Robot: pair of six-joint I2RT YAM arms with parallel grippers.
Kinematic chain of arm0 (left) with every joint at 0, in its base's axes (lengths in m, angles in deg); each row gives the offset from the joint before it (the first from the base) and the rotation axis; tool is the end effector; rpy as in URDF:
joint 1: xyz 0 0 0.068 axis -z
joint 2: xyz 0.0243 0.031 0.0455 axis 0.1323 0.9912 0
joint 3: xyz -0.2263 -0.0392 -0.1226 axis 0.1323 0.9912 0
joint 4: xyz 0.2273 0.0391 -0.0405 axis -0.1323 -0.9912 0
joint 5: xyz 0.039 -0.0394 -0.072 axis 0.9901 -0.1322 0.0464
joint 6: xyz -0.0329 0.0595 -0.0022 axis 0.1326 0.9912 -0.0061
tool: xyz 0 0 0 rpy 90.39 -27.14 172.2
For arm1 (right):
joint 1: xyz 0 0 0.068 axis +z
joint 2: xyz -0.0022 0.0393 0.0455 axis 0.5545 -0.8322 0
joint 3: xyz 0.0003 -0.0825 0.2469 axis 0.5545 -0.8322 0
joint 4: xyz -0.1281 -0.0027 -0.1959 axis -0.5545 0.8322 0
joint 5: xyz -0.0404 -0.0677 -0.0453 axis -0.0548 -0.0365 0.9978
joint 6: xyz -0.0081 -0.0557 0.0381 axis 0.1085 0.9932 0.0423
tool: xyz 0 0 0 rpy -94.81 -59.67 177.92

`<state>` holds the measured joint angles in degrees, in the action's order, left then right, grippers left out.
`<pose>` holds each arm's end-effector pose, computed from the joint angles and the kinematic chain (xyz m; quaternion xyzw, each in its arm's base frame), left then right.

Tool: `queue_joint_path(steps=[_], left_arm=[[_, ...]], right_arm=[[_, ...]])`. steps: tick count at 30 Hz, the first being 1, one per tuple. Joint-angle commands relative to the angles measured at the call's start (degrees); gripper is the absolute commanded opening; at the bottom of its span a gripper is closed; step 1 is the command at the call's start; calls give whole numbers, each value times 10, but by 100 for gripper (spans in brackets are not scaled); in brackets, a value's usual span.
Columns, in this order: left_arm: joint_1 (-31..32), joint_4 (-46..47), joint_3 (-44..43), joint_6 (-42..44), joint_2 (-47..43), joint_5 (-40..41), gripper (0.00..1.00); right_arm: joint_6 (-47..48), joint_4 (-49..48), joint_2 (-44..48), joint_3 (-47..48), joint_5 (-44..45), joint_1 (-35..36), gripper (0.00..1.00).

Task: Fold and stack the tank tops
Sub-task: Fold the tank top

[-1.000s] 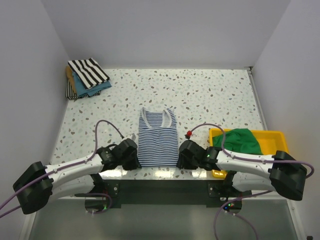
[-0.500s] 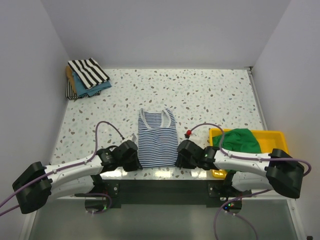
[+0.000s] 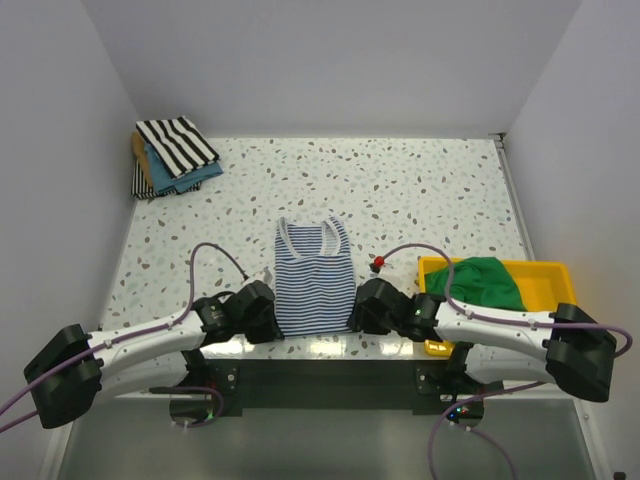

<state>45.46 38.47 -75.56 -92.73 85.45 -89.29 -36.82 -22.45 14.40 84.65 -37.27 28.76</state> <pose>0.0947 -0.1252 0.1345 -0.0837 0.9594 -0.2267 0.1453 0.1026 0.1703 0.1615 0.0480 0.9465 0.2215 0.2299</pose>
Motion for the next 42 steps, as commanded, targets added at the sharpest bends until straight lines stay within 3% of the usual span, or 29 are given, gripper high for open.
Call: queue_joint_path(steps=[1,9,12,13,20,25,34,37,42], left_arm=[[6,-24,2,4,2,12,0],[5,-49,-17,11,-3,26,0],[5,-63,-23,11,-13,33,0],[5,-72,-28,11,-15,35,2],[4,-109,-55,9,-44,65,39],[4,-88,-48,4,-34,65,45],[4,-49,-32,1,6,87,42],[4,-35,-22,3,13,89,33],[4,-16,-9,10,27,76,1]], right_arm=[[-11,-2,1,15,27,4,44],[-12,-30,-69,13,7,3,43],[-12,-29,-73,13,6,3,32],[-12,-28,-74,14,6,4,26],[-11,-20,-76,18,7,4,7],[-11,-20,-81,20,3,5,3],[-4,-21,-90,25,-2,7,0],[-2,-19,-90,27,-2,8,0],[8,-12,-87,34,-1,9,0]])
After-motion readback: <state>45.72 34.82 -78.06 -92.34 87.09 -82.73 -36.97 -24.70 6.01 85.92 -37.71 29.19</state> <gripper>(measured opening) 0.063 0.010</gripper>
